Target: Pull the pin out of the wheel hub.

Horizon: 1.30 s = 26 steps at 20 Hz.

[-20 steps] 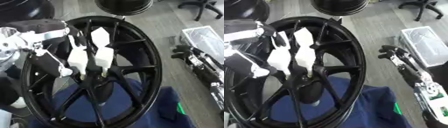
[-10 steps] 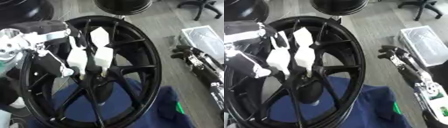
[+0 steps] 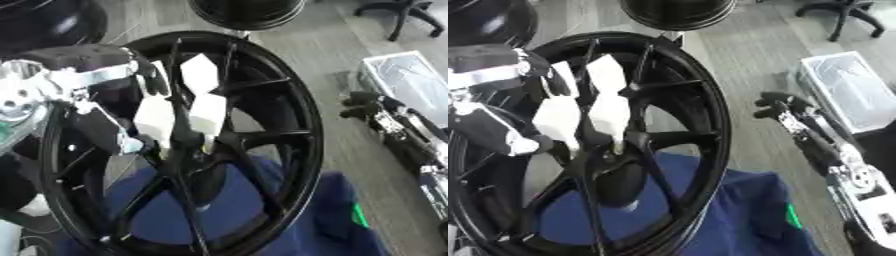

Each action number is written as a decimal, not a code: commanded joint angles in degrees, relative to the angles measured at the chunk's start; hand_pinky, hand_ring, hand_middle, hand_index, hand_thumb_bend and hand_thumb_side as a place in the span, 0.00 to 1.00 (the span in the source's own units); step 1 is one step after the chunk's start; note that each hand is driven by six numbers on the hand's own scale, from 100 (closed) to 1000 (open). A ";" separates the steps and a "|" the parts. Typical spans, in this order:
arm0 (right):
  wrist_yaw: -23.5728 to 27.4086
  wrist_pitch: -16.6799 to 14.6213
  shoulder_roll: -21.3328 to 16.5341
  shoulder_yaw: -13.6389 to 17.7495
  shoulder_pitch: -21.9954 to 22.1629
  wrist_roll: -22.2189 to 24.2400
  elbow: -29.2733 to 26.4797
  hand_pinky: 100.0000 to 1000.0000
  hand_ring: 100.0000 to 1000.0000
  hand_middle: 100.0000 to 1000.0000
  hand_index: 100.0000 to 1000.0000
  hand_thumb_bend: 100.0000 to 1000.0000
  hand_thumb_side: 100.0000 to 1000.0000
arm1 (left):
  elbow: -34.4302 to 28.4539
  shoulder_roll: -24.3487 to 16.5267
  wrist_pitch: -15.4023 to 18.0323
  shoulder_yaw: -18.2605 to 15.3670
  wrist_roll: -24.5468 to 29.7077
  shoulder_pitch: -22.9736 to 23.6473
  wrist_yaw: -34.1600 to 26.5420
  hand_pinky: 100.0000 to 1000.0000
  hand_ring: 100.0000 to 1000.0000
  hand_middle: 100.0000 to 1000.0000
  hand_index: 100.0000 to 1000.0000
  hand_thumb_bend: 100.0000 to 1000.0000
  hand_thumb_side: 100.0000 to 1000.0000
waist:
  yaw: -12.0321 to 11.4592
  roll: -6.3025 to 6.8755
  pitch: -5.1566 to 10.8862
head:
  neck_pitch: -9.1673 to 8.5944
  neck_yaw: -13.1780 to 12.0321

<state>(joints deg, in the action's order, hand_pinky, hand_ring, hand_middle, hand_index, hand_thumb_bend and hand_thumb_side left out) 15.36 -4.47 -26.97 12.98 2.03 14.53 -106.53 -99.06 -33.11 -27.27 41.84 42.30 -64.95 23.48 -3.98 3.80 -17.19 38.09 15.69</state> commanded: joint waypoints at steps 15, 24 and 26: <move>-0.31 -0.17 -1.41 0.02 -0.46 0.34 -0.44 0.98 0.74 0.74 0.82 0.00 0.61 | 2.06 0.94 -4.82 -0.24 3.68 -0.19 0.03 0.47 0.57 0.62 0.74 0.31 0.00 | 0.29 -0.37 0.62 | -0.58 -0.06; -0.25 -0.04 -1.42 -0.01 -0.66 0.28 -0.40 0.98 0.75 0.74 0.82 0.00 0.61 | 2.87 1.42 -4.15 -0.10 2.88 -0.04 0.28 0.40 0.51 0.56 0.66 0.25 0.00 | 0.35 -0.37 0.56 | -0.49 -0.02; -0.23 -0.02 -1.45 -0.03 -0.68 0.28 -0.39 0.98 0.75 0.74 0.82 0.00 0.61 | 2.92 1.43 -4.03 -0.16 2.81 -0.06 0.10 0.37 0.48 0.53 0.63 0.22 0.00 | 0.33 -0.36 0.57 | -0.49 -0.01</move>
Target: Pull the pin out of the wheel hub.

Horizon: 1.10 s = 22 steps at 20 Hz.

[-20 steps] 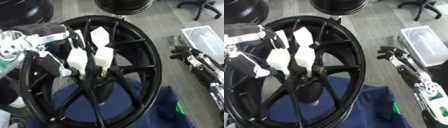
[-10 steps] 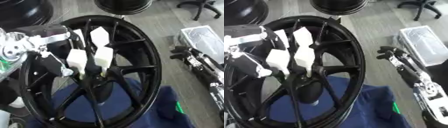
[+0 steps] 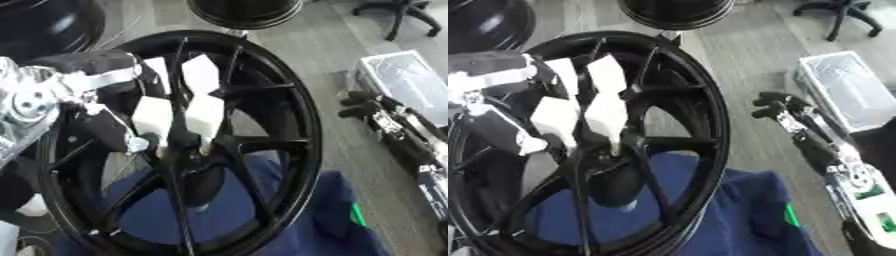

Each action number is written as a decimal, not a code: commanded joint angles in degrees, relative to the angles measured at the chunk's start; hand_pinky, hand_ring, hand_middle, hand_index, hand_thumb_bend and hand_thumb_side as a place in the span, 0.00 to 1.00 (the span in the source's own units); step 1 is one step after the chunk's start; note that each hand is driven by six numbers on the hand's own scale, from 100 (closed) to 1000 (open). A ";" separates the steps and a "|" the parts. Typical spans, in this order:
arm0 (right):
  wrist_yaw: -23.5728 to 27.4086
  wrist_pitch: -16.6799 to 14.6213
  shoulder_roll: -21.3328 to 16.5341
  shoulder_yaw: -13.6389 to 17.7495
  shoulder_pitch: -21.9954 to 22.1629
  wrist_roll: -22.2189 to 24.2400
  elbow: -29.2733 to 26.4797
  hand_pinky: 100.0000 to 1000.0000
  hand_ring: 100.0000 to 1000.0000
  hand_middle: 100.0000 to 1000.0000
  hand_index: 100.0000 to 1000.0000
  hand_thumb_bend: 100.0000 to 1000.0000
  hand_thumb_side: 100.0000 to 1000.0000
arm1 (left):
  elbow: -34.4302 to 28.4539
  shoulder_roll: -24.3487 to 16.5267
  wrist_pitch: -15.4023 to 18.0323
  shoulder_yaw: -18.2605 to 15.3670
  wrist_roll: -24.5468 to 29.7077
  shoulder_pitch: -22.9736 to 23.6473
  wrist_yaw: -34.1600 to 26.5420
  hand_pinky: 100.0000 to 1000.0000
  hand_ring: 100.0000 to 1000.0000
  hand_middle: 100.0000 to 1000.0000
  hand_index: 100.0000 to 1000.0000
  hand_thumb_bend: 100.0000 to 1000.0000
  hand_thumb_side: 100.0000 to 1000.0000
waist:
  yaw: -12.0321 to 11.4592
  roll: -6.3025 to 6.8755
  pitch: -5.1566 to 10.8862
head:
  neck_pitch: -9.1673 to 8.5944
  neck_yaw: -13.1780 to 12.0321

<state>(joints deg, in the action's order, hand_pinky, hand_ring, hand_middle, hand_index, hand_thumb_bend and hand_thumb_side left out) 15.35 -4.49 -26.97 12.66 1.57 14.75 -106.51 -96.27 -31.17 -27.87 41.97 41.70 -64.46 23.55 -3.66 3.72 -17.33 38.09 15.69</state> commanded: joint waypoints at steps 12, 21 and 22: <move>-0.50 0.21 -1.53 0.26 -0.12 -0.16 -0.40 0.98 0.75 0.74 0.82 0.00 0.61 | -3.21 -1.93 -5.00 -2.45 0.88 -0.40 -2.88 0.21 0.30 0.33 0.34 0.07 0.00 | -0.13 -0.22 0.76 | -0.54 0.24; -0.55 0.26 -1.66 0.51 0.17 -0.45 -0.48 0.98 0.75 0.74 0.82 0.00 0.61 | -11.94 -7.88 -6.41 -10.32 -2.47 1.79 -6.79 0.13 0.22 0.26 0.26 0.08 0.00 | -0.41 0.04 0.85 | -0.45 0.94; -0.54 0.26 -1.66 0.56 0.18 -0.50 -0.49 0.98 0.75 0.74 0.82 0.00 0.61 | -13.20 -8.82 -6.27 -11.50 -2.59 2.09 -7.53 0.12 0.22 0.25 0.26 0.08 0.00 | -0.47 0.07 0.84 | -0.41 1.04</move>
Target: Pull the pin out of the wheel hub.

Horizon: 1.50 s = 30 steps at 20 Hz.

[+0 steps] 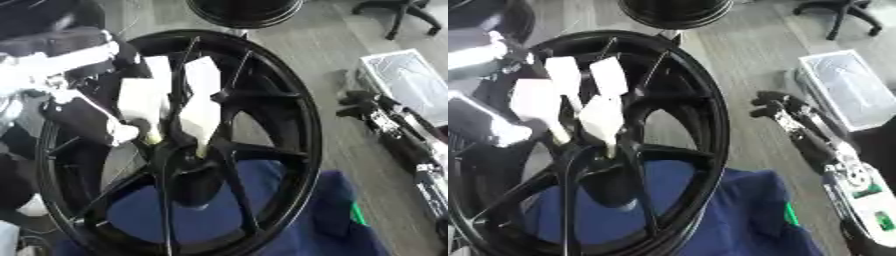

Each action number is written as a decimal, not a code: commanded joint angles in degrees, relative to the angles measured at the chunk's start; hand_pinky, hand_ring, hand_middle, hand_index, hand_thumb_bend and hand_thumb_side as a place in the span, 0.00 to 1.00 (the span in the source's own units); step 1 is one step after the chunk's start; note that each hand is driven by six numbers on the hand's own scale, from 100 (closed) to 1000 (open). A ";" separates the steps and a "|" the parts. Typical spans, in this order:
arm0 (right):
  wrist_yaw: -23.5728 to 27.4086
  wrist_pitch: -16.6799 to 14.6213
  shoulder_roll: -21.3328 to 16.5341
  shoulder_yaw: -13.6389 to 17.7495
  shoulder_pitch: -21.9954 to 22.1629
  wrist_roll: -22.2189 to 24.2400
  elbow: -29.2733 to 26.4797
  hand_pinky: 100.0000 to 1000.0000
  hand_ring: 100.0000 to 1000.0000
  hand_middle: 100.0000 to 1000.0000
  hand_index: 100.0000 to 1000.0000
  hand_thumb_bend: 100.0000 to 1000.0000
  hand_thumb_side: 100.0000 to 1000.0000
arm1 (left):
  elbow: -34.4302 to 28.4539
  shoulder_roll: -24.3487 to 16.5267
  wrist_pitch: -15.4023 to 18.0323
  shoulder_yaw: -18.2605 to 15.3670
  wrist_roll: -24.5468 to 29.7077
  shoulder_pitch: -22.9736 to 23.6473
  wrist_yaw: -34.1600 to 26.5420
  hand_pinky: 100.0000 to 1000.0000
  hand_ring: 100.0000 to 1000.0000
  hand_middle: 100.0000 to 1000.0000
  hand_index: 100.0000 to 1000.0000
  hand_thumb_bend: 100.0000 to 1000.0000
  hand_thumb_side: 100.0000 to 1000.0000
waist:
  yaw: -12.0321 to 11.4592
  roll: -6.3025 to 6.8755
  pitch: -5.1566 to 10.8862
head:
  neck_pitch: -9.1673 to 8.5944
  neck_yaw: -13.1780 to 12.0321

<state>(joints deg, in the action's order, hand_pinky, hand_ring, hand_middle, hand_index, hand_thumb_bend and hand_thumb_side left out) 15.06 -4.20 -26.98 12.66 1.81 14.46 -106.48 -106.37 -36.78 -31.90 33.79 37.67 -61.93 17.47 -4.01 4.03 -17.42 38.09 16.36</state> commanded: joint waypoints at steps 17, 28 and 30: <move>0.14 -0.49 -0.49 4.35 2.06 -3.62 -1.80 0.98 0.75 0.75 0.82 0.00 0.58 | -4.91 -18.41 -3.90 -27.39 -12.17 20.63 -3.51 0.05 0.18 0.24 0.23 0.00 0.00 | -5.08 -0.66 0.36 | -0.41 2.80; 0.26 -0.56 -0.37 4.92 2.32 -4.91 -2.51 0.98 0.75 0.75 0.82 0.00 0.58 | 7.40 -15.13 -4.17 -42.71 -22.61 37.61 -2.95 0.70 0.76 0.73 0.78 0.44 0.00 | -4.31 -0.53 0.02 | -1.09 1.53; 0.30 -0.46 -0.48 4.61 2.10 -4.66 -2.45 0.98 0.75 0.75 0.82 0.00 0.58 | 8.82 -14.83 -2.32 -42.85 -24.51 40.70 -4.71 0.75 0.79 0.76 0.81 0.55 0.20 | -3.80 -0.48 0.04 | -1.04 1.00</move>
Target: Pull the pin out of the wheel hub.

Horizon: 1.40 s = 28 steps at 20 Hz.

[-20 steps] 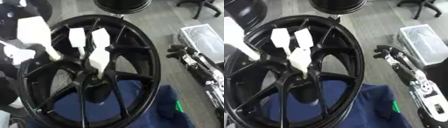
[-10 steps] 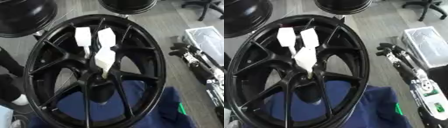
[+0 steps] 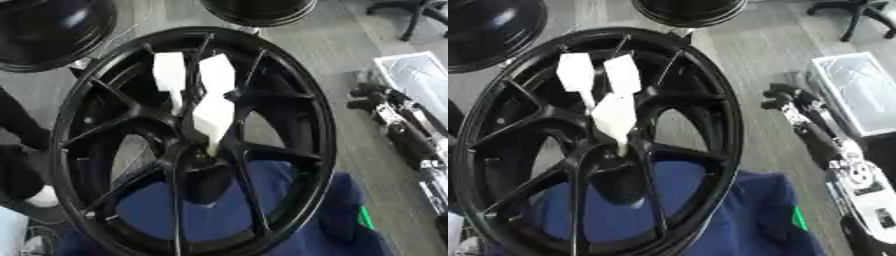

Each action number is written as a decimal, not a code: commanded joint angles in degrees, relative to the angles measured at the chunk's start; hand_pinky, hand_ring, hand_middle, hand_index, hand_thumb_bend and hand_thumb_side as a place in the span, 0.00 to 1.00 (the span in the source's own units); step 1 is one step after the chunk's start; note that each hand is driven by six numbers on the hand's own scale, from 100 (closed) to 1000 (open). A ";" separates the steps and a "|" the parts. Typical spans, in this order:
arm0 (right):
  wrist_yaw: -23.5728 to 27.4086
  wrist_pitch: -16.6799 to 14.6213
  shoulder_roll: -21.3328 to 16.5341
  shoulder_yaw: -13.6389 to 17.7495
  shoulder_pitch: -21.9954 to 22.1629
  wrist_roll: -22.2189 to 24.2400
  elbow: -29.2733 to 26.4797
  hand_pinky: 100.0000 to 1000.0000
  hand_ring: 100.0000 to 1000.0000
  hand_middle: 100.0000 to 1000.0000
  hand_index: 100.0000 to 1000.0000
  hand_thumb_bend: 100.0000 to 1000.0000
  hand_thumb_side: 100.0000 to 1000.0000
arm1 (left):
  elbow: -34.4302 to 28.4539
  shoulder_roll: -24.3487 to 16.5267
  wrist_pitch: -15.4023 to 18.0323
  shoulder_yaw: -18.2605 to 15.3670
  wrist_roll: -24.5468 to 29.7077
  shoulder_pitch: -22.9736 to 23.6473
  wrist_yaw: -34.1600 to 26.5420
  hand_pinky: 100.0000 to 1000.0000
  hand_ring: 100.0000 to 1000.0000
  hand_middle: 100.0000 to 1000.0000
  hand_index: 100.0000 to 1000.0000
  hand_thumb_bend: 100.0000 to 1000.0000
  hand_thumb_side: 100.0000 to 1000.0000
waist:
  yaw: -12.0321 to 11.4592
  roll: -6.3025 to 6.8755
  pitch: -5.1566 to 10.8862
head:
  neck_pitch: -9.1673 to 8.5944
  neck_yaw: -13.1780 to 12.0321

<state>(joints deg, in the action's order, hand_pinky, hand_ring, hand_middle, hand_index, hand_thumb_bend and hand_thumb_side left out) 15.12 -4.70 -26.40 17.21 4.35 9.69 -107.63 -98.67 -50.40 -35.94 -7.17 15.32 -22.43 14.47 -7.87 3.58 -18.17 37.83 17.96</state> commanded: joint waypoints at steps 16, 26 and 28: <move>1.27 0.33 -1.06 -1.18 -1.17 1.21 -0.88 0.98 0.75 0.74 0.82 0.00 0.58 | -7.82 6.26 7.78 -7.15 -17.67 2.07 -15.01 0.46 0.64 0.63 0.68 0.00 0.67 | 2.44 -0.62 1.71 | 0.42 -3.17; 2.41 0.35 -0.31 -1.35 -2.02 0.99 -0.84 0.98 0.75 0.74 0.82 0.00 0.57 | -6.42 22.59 17.86 -2.56 -28.09 -6.50 -25.43 0.48 0.65 0.65 0.70 0.07 0.72 | 2.82 -1.77 1.20 | -0.32 -4.13; 2.39 0.35 -0.29 -1.27 -1.93 0.80 -0.86 0.98 0.75 0.74 0.82 0.00 0.57 | -5.65 26.01 19.96 -1.47 -30.20 -7.02 -27.54 0.48 0.65 0.65 0.71 0.08 0.72 | 2.67 -1.77 1.16 | -0.36 -4.09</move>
<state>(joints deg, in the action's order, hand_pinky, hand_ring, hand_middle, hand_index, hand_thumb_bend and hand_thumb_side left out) 17.29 -4.25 -25.93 15.48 2.56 10.72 -107.60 -104.24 -25.09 -17.22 -8.97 -13.58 -28.64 -11.75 -5.15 1.92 -17.81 38.11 13.93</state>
